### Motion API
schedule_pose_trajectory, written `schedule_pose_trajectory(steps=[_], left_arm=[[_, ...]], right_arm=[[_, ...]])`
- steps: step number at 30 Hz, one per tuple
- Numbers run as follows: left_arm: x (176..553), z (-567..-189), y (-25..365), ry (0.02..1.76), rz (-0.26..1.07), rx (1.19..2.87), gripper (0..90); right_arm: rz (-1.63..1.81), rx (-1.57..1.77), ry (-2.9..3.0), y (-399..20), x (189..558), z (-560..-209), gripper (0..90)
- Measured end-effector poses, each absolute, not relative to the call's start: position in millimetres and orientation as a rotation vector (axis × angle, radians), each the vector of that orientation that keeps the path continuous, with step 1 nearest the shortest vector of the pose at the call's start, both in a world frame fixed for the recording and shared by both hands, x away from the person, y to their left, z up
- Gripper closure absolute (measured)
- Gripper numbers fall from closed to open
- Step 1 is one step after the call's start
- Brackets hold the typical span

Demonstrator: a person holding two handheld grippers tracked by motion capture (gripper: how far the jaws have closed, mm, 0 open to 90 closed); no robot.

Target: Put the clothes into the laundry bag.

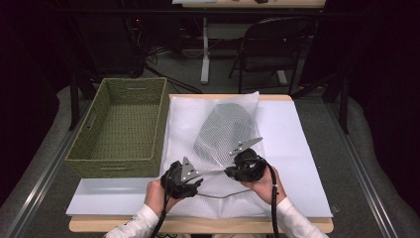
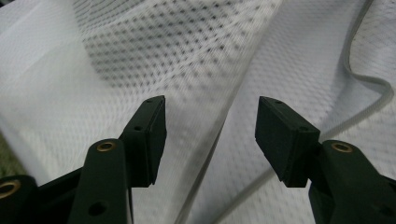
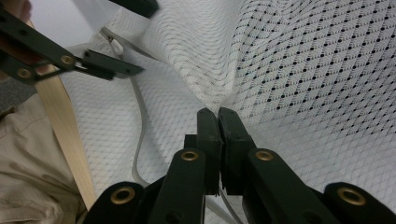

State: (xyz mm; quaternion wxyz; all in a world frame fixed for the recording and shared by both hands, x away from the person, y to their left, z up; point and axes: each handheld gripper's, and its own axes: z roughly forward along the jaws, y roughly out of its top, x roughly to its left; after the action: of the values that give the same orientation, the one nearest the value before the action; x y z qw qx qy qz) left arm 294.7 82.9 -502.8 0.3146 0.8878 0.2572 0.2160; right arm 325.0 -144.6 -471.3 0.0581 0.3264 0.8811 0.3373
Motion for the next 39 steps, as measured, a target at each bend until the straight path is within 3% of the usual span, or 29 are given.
schedule_pose_trajectory(steps=[5, 11, 18, 39], left_arm=[[301.7, -511.7, 74.9, 0.612, 0.535, 2.374, 71.0], [308.2, -522.1, 76.2, 0.592, 0.387, 2.432, 87.9], [313.5, -532.0, 76.2, 0.547, 0.232, 2.525, 88.3], [312.1, -537.9, 74.8, 0.497, 0.146, 2.587, 87.5]], right_arm=[[1.002, 0.988, 2.688, -145.0, 322.9, -475.4, 88.5], [0.965, 0.958, 2.728, -141.9, 319.6, -483.9, 88.3], [0.928, 0.951, 2.767, -141.6, 317.8, -493.6, 88.2], [0.722, 0.924, 2.885, -137.5, 323.6, -534.2, 88.1]])
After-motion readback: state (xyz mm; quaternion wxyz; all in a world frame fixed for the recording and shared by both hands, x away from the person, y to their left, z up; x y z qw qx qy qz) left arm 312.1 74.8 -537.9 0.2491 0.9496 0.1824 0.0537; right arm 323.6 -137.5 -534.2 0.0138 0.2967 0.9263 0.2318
